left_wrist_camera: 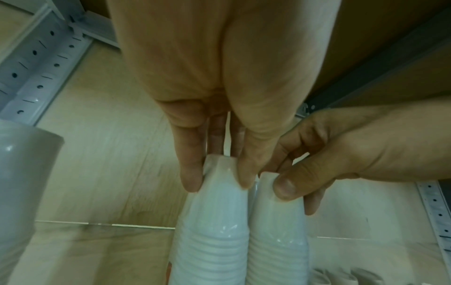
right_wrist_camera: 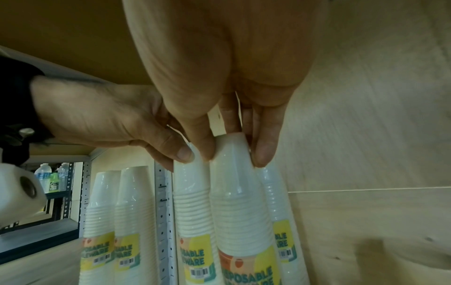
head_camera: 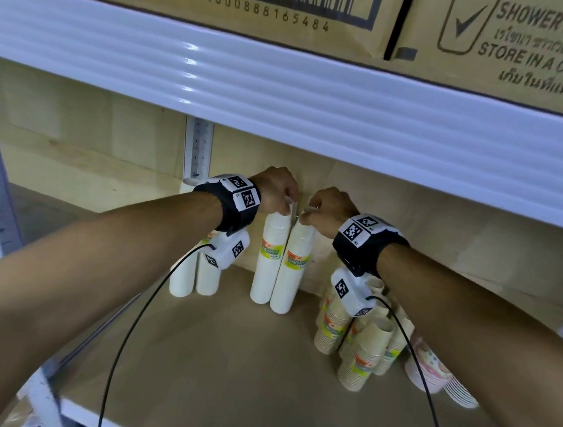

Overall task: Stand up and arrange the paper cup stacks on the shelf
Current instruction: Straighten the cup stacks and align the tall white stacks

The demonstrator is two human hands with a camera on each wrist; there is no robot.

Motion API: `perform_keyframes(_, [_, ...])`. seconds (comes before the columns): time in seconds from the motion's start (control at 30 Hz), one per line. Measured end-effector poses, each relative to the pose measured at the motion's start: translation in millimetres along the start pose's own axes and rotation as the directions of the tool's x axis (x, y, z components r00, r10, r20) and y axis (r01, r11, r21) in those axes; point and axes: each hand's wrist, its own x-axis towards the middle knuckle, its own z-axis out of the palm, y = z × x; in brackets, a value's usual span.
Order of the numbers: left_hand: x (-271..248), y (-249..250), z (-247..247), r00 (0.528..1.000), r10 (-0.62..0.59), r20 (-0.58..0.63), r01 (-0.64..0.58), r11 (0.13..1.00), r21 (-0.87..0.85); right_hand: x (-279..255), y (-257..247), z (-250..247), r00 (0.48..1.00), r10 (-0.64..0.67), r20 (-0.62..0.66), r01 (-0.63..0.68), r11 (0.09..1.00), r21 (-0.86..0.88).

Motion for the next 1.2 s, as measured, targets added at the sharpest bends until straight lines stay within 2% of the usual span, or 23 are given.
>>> perform_keyframes(0.47, [8, -5, 7, 1.0, -0.016, 0.002, 0.016, 1.0, -0.006, 5, 0, 3, 1.0, -0.012, -0.005, 0.011, 1.0, -0.027])
perform_keyframes(0.7, [-2, -5, -21, 0.997, -0.046, -0.059, 0.046, 0.999, 0.014, 6, -18, -9, 0.994, -0.08, -0.078, 0.077, 0.996, -0.045])
perform_keyframes(0.83, [-9, -19, -46, 0.99, -0.114, -0.088, 0.121, 0.989, 0.081, 12, -41, -9, 0.992, -0.092, -0.082, 0.095, 0.995, 0.038])
perform_keyframes(1.03, [-26, -53, -77, 0.959, -0.269, -0.094, 0.28, 0.951, 0.135, 22, -80, 8, 0.982, -0.183, -0.049, 0.186, 0.981, 0.051])
perform_keyframes(1.2, [-43, -76, -81, 0.943, -0.323, -0.084, 0.333, 0.928, 0.165, 27, -105, 32, 0.963, -0.267, -0.03, 0.268, 0.96, 0.082])
